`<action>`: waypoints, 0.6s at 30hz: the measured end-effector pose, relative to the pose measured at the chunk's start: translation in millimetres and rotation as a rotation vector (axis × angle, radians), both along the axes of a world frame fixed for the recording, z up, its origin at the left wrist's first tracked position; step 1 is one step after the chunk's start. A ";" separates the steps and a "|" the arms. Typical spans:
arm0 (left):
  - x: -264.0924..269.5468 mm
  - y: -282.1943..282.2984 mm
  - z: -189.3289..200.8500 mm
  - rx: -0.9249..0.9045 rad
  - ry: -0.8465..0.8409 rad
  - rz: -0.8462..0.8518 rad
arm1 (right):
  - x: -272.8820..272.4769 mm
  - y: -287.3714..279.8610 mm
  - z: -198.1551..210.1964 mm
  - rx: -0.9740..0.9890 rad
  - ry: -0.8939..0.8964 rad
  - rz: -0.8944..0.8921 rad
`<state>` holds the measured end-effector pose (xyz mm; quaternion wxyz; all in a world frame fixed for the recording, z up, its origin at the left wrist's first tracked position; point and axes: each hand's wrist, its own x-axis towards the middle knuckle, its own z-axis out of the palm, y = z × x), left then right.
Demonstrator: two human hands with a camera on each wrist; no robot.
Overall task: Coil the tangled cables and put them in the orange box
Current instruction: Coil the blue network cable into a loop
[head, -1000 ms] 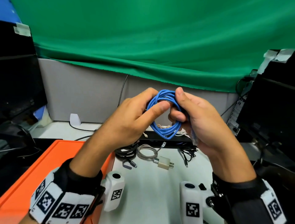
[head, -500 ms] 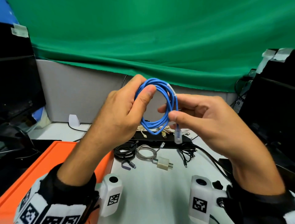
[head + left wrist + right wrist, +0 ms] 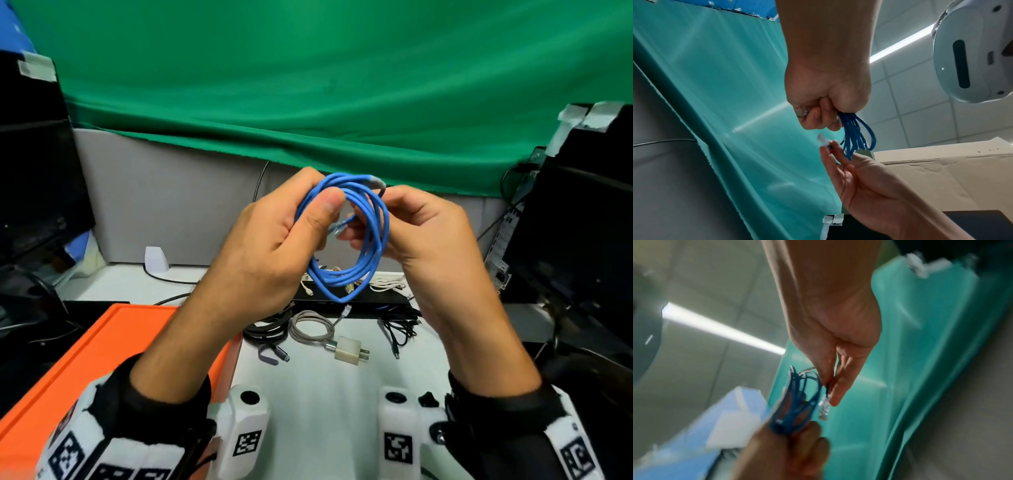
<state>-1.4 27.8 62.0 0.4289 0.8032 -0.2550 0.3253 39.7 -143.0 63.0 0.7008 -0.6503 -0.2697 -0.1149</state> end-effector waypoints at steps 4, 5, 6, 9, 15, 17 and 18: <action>1.3 4.0 0.9 -0.001 -0.046 0.055 | 1.8 4.0 -1.0 0.125 0.227 0.197; 1.1 4.5 1.3 0.010 -0.058 0.076 | 3.1 4.1 -1.6 0.126 0.244 0.210; 1.3 4.8 1.4 0.017 -0.065 0.094 | 3.8 4.3 -1.6 0.130 0.257 0.222; 4.1 6.5 0.1 0.013 -0.069 0.129 | 2.8 6.3 -1.5 0.178 0.342 0.323; 6.6 4.0 -4.1 -0.004 -0.140 0.241 | -4.6 13.3 -2.4 0.257 0.553 0.608; 7.3 4.2 -4.6 0.022 -0.139 0.267 | -4.4 13.3 -3.3 0.198 0.517 0.618; 7.3 3.9 -4.4 0.045 -0.137 0.281 | -3.6 12.3 -4.4 0.120 0.460 0.563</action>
